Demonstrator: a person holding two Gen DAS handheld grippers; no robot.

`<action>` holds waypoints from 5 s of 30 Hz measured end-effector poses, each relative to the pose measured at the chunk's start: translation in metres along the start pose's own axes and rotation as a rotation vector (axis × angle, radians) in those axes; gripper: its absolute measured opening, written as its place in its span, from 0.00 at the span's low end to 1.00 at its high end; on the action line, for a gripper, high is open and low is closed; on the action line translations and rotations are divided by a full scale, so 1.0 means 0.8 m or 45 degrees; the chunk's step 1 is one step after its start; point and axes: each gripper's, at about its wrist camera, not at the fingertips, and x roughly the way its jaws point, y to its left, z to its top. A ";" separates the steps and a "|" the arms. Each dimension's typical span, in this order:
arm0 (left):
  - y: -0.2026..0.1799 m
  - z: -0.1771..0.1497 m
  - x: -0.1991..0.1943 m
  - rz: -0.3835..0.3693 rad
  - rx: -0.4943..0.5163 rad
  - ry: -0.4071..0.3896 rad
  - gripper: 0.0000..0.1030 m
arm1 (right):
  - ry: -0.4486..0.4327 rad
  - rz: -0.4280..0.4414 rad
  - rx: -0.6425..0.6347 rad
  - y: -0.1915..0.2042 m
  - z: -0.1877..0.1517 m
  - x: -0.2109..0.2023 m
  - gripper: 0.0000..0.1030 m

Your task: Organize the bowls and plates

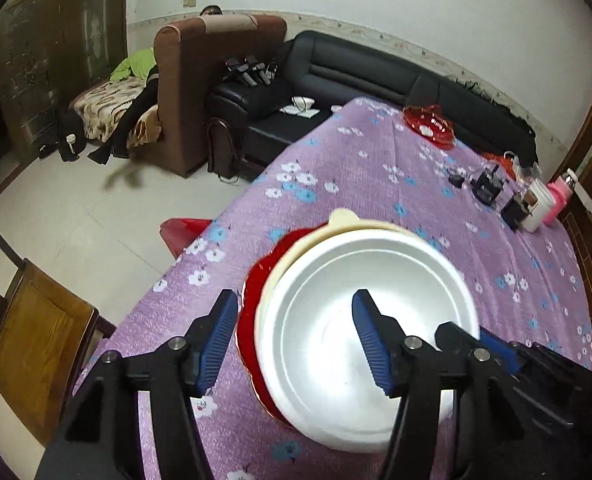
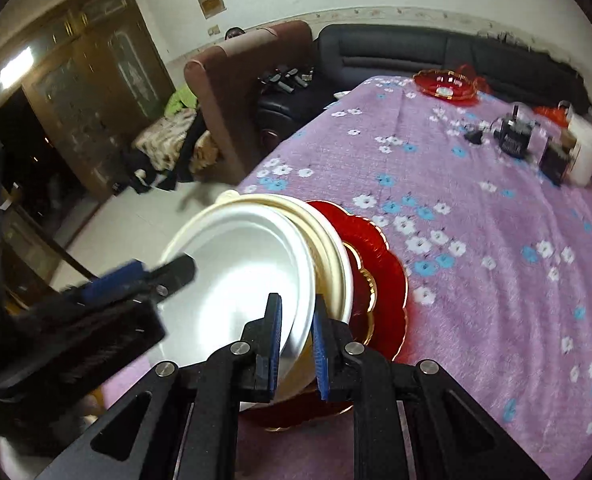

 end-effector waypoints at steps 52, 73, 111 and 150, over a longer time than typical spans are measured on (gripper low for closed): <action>-0.091 -0.120 -0.123 0.156 0.160 -0.353 0.92 | -0.498 -0.262 0.087 -0.043 -0.149 -0.141 0.80; -0.071 -0.122 -0.122 0.094 0.100 -0.331 0.92 | -0.465 -0.281 -0.010 -0.011 -0.154 -0.127 0.81; -0.034 -0.125 -0.061 -0.008 0.028 -0.125 0.92 | -0.308 -0.276 -0.059 0.019 -0.153 -0.075 0.82; -0.039 -0.131 -0.055 -0.002 0.016 -0.125 0.92 | -0.285 -0.251 -0.047 0.020 -0.157 -0.070 0.82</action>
